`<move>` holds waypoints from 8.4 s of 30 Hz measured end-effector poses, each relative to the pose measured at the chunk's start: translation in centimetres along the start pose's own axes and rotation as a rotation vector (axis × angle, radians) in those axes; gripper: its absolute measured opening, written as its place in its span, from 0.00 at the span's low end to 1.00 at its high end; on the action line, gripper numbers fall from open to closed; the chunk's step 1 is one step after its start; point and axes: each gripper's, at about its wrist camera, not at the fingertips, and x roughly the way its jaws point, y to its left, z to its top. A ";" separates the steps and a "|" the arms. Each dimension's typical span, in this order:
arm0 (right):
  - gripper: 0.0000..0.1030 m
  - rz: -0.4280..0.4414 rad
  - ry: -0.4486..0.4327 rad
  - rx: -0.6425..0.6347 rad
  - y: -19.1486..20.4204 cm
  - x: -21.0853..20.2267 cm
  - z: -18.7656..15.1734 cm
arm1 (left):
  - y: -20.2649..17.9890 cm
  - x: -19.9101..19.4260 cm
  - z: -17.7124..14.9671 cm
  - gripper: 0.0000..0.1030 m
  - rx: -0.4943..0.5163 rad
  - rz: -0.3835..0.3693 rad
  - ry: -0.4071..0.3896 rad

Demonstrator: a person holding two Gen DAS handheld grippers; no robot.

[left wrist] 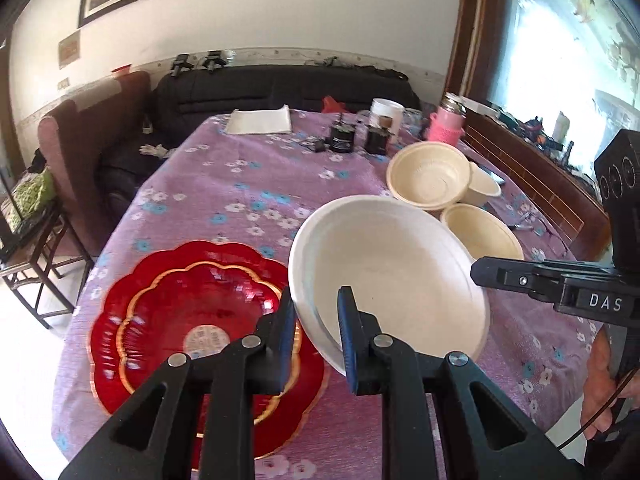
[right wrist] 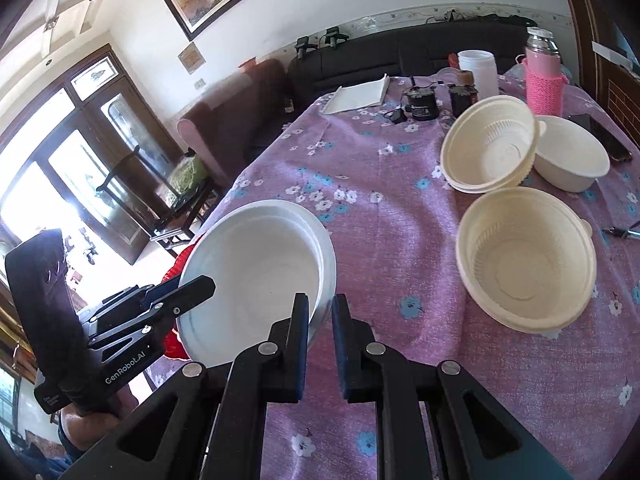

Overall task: Organize plates and bowls
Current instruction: 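Lift the white bowl and lower it onto the stacked red plates, then open the left gripper and withdraw it from the white bowl, then move the left gripper to the beige plastic bowl and grasp its rim, then lift the beige bowl and carry it over the white bowl stack, then lower the beige bowl into the white bowl and open the left gripper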

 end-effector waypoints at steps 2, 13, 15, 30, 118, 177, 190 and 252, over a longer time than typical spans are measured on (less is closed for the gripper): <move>0.13 0.016 0.012 -0.020 1.4 1.0 0.5 | 1.6 -0.6 0.0 0.18 -0.025 0.021 -0.008; 0.13 0.060 0.092 -0.118 7.6 7.3 1.8 | 9.0 -2.2 -1.5 0.18 -0.164 0.105 -0.021; 0.13 0.058 0.107 -0.124 8.1 8.4 1.8 | 10.1 -1.9 -2.1 0.18 -0.189 0.108 -0.008; 0.13 0.031 0.199 -0.119 8.9 13.6 0.5 | 13.2 1.2 -4.1 0.18 -0.264 0.108 0.056; 0.31 -0.221 -0.142 0.358 -21.5 -4.5 -0.6 | -14.2 10.7 1.6 0.52 0.080 -0.113 0.179; 0.15 -0.543 -0.193 -0.080 -6.0 -3.3 -3.4 | -11.2 8.8 0.6 0.17 0.061 -0.038 -0.016; 0.15 -0.530 -0.225 -0.126 -2.9 -3.6 -2.8 | -9.0 5.3 1.2 0.17 0.034 -0.042 -0.079; 0.18 -0.094 0.134 -0.222 11.0 10.7 1.4 | 12.4 -1.0 -3.2 0.24 -0.326 0.169 -0.047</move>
